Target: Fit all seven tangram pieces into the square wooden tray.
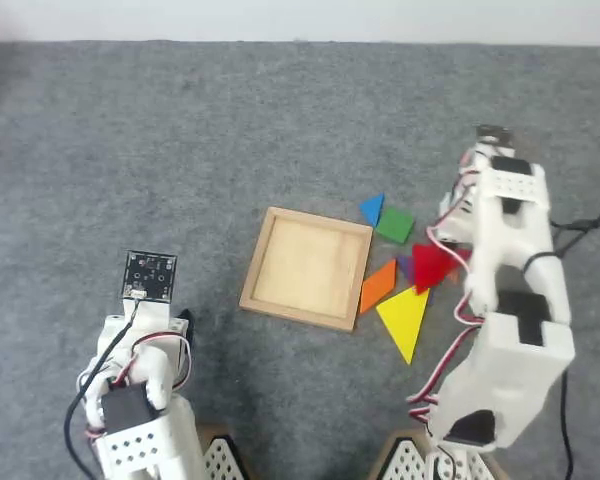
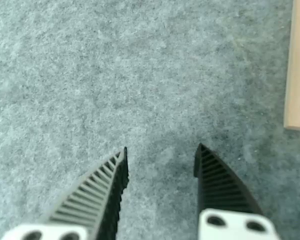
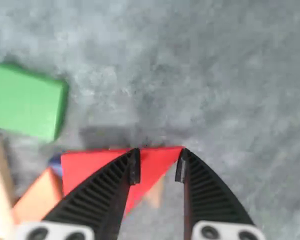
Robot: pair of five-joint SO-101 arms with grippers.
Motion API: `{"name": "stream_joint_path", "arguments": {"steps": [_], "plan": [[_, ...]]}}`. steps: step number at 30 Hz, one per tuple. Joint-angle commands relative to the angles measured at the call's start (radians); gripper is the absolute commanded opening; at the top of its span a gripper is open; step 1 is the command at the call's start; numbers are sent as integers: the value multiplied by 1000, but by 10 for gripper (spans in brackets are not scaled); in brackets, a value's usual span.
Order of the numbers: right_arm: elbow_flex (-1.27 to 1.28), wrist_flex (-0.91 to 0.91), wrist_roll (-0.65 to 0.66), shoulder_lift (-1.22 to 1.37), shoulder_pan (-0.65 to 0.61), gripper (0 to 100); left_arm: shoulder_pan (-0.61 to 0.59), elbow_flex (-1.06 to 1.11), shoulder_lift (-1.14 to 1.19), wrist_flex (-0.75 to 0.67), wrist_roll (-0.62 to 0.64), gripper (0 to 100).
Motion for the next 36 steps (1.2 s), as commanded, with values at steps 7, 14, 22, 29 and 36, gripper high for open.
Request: {"name": "stream_joint_path", "arguments": {"steps": [7,14,22,29,36], "plan": [[-11,151,-127,-211,-159,137,3,-12,-18,2,8,209],[192,-79,-146,-166,-314,137,3,-12,-18,2,8,209],[299,-208,-245,-153,-243,237,3,-12,-18,2,8,209],[292,-222,-212,-147,-122,243,3,-12,-18,2,8,209],[233,-275,-146,-145,-4,242,3,-12,-18,2,8,209]]}}
